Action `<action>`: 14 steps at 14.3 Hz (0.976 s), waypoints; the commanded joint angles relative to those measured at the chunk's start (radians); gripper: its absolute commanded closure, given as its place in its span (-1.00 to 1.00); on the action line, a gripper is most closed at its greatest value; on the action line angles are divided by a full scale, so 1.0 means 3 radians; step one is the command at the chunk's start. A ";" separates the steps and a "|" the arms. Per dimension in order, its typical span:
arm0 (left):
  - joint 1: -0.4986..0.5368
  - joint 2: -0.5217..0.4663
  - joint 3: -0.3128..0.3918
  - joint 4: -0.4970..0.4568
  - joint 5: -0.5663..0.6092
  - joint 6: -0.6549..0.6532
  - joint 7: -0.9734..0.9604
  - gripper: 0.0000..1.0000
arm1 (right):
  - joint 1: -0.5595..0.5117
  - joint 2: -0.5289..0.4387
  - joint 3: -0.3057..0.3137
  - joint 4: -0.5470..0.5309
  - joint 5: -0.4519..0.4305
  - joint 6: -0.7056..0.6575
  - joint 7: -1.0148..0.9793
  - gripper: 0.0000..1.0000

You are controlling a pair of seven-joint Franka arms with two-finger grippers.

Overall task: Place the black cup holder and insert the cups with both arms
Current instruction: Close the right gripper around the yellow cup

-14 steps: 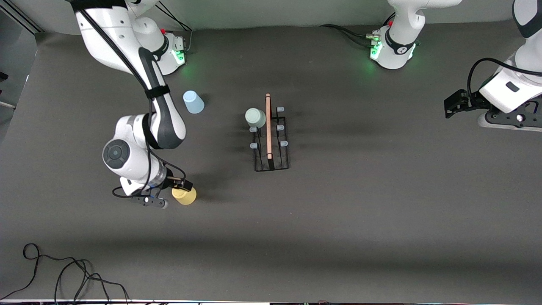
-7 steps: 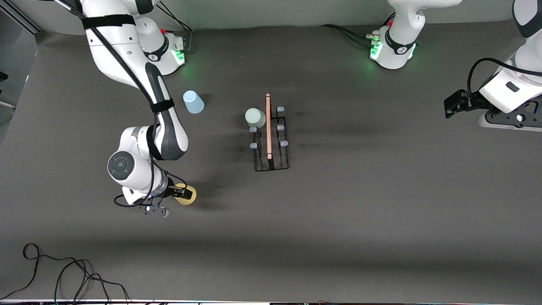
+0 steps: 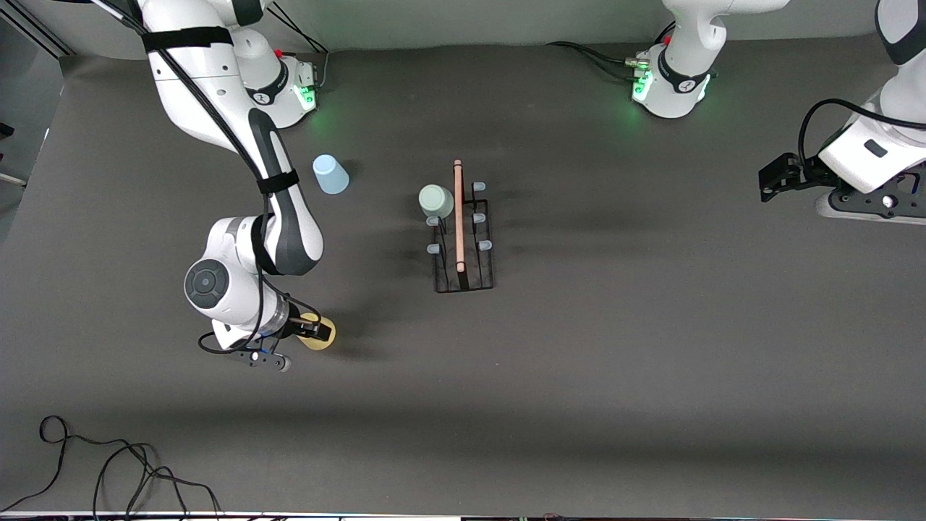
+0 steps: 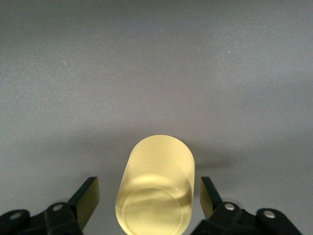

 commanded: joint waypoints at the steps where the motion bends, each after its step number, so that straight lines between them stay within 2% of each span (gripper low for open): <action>1: -0.0026 -0.0023 0.0005 0.0015 0.0014 -0.0035 -0.0016 -0.99 | -0.0005 0.0071 0.0008 0.0059 0.0112 -0.0009 -0.0105 -0.85; 6: -0.0031 -0.0018 0.0005 0.0021 0.0009 0.0001 -0.0026 -0.99 | 0.0001 0.0081 0.0008 0.0043 0.0112 -0.0029 -0.0105 -0.85; 7: -0.0031 -0.0013 0.0005 0.0031 0.0014 0.0001 -0.0021 -0.99 | 0.0006 0.0081 0.0003 0.0038 0.0112 -0.0029 -0.0105 -0.75; 8: -0.0031 -0.0013 0.0005 0.0031 0.0014 -0.0005 -0.0026 -0.99 | 0.0011 0.0066 0.0003 0.0028 0.0112 -0.0034 -0.0110 -0.32; 9: -0.0036 -0.0008 0.0005 0.0031 0.0014 -0.0010 -0.0026 -0.99 | 0.0011 0.0040 0.0003 0.0023 0.0112 -0.0039 -0.0110 0.21; 10: -0.0036 -0.0008 0.0000 0.0031 0.0014 -0.0020 -0.0036 -0.99 | 0.0011 0.0015 0.0003 0.0028 0.0112 -0.0075 -0.0105 0.62; 11: -0.0046 -0.0008 0.0000 0.0036 0.0014 -0.0025 -0.0042 -0.99 | 0.0011 -0.0046 0.0003 0.0038 0.0112 -0.0197 -0.0090 0.85; 12: -0.0061 -0.0008 0.0000 0.0041 0.0014 -0.0015 -0.0047 -1.00 | 0.0011 -0.0113 -0.0002 0.0053 0.0112 -0.0319 -0.0065 0.94; 14: -0.0072 -0.0002 0.0000 0.0061 0.0014 -0.0025 -0.0093 -0.99 | 0.0026 -0.0327 -0.0002 0.0054 0.0112 -0.0534 0.0083 0.97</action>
